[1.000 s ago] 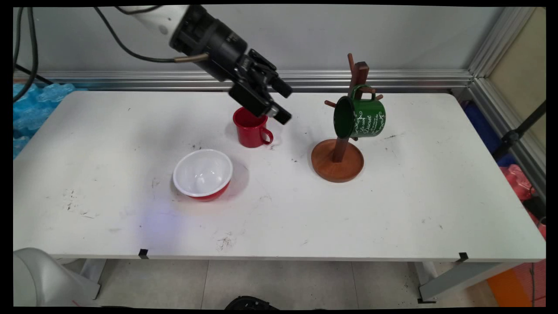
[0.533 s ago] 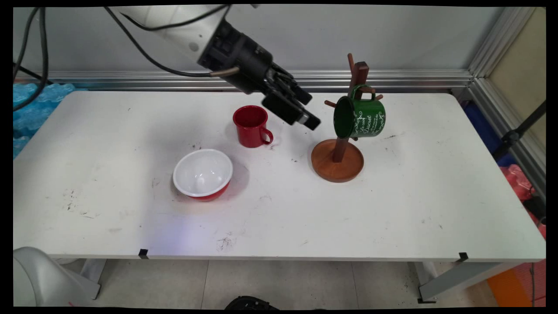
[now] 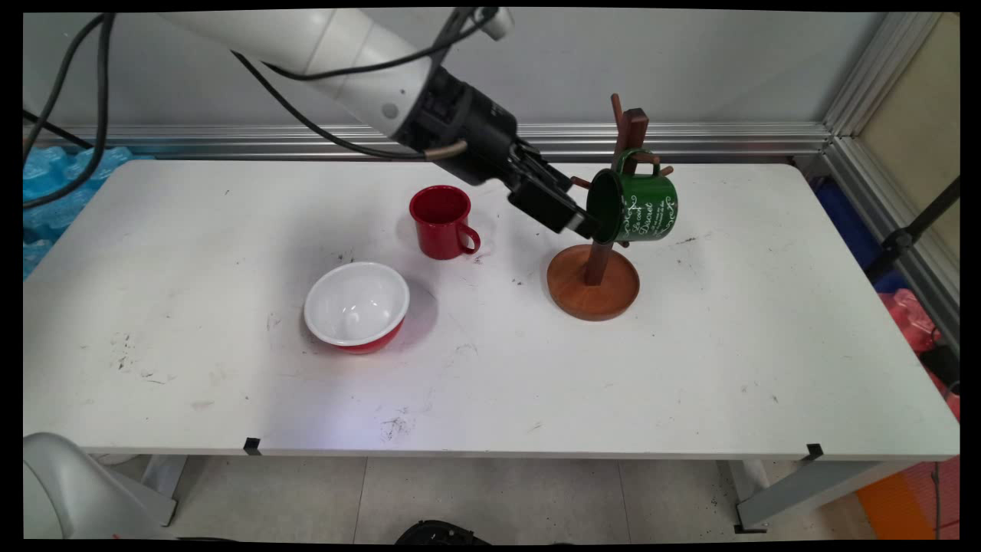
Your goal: Pick up the green mug from the rack
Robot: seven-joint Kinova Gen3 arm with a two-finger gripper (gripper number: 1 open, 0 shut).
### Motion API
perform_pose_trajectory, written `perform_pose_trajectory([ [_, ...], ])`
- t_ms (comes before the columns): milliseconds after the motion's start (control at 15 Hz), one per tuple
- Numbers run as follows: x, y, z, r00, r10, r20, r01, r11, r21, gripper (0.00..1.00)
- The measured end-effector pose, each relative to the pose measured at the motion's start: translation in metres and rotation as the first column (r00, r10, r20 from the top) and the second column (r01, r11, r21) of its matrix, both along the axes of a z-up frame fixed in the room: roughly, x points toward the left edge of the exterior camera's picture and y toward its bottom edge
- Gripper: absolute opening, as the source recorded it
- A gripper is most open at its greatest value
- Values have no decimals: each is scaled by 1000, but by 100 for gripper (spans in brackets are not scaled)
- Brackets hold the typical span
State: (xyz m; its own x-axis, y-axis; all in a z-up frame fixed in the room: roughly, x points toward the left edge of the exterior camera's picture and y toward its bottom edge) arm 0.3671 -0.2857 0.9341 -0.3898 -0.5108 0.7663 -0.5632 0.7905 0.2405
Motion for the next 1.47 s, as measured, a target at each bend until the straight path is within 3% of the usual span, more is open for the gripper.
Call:
perform_pose_trajectory([
  [800, -39, -1, -18, 991, 130, -27, -129, 991, 42, 100],
  [1467, -69, -9, -32, 979, 189, -69, -183, 979, 85, 100],
])
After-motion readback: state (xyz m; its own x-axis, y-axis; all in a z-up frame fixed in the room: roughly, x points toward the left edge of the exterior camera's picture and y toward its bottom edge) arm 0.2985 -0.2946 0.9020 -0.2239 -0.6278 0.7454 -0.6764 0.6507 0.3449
